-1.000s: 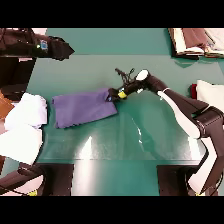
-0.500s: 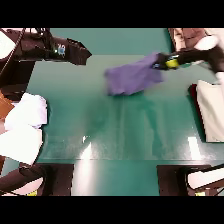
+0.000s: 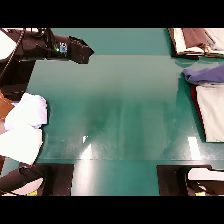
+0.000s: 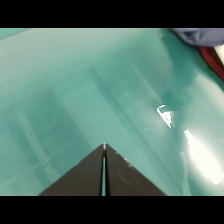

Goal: Fold the shirts.

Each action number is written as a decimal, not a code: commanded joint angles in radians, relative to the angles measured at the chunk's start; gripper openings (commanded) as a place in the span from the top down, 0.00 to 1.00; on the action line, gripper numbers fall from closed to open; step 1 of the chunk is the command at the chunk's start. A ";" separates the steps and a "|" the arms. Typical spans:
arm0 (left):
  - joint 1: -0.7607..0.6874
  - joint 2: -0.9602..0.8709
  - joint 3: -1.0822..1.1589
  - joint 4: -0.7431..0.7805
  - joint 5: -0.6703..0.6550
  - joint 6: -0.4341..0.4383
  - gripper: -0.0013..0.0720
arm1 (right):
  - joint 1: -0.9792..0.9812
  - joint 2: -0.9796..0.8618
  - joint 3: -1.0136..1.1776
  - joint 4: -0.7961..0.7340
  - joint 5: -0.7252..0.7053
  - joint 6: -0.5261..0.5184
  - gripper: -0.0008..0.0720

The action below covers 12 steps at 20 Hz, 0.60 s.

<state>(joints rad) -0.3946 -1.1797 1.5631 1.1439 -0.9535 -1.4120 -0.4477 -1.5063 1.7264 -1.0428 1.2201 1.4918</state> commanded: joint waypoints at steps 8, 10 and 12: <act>0.000 0.000 0.000 -0.001 0.000 -0.028 0.95 | -0.086 0.005 0.244 0.081 -0.012 -0.029 0.97; 0.000 0.000 0.000 0.000 0.000 -0.028 0.95 | -0.086 0.006 0.286 0.072 0.071 -0.029 0.97; 0.000 0.000 0.000 0.000 -0.001 -0.028 0.95 | -0.092 0.015 0.291 0.064 0.149 -0.029 0.97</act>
<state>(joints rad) -0.3946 -1.1797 1.5631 1.1431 -0.9524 -1.4387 -0.5327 -1.4979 1.9770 -0.9688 1.2575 1.4635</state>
